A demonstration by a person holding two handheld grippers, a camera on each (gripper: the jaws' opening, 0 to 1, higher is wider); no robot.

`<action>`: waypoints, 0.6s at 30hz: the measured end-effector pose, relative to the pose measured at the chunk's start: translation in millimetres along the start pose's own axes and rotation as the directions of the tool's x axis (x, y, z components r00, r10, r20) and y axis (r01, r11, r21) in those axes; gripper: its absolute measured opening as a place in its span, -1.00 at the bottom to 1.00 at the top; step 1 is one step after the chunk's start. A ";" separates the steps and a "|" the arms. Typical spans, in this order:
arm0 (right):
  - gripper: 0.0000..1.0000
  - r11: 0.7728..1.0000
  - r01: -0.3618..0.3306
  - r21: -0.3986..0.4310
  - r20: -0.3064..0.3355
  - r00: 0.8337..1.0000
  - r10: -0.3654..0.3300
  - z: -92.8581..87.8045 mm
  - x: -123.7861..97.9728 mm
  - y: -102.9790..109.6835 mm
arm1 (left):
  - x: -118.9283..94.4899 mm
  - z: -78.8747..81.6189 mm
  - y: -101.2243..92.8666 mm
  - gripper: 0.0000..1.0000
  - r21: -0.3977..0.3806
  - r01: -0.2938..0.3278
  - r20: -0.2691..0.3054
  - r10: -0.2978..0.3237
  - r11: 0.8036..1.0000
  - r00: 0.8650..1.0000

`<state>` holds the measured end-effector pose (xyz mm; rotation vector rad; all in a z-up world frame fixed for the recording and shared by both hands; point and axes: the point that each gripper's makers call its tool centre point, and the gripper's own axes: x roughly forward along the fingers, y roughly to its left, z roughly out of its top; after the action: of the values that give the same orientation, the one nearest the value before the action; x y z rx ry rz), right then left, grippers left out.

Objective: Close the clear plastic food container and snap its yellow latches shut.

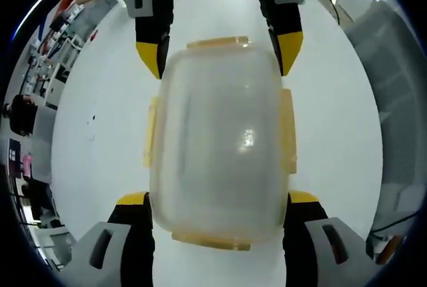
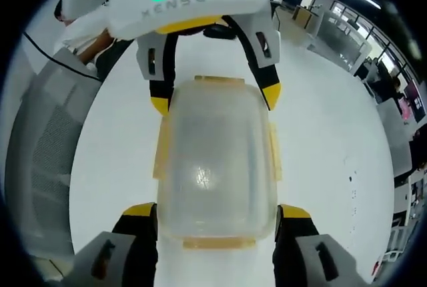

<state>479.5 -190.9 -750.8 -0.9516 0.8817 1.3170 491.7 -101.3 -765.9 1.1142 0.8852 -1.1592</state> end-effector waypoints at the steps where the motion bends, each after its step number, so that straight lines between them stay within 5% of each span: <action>1: 0.41 1.000 0.000 0.001 0.000 1.000 0.000 0.2 0.1 -1.0 | 0.1 -0.2 1.1 0.56 0.001 0.000 0.002 0.000 1.000 1.000; 18: 0.42 1.000 0.001 0.012 -0.005 1.000 -0.001 0.6 1.0 -7.7 | 2.1 0.0 8.5 0.58 0.007 -0.006 0.013 0.006 1.000 1.000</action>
<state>487.2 -190.1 -751.0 -0.9466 0.8918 1.3077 500.5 -101.5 -766.2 1.1130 0.8676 -1.1637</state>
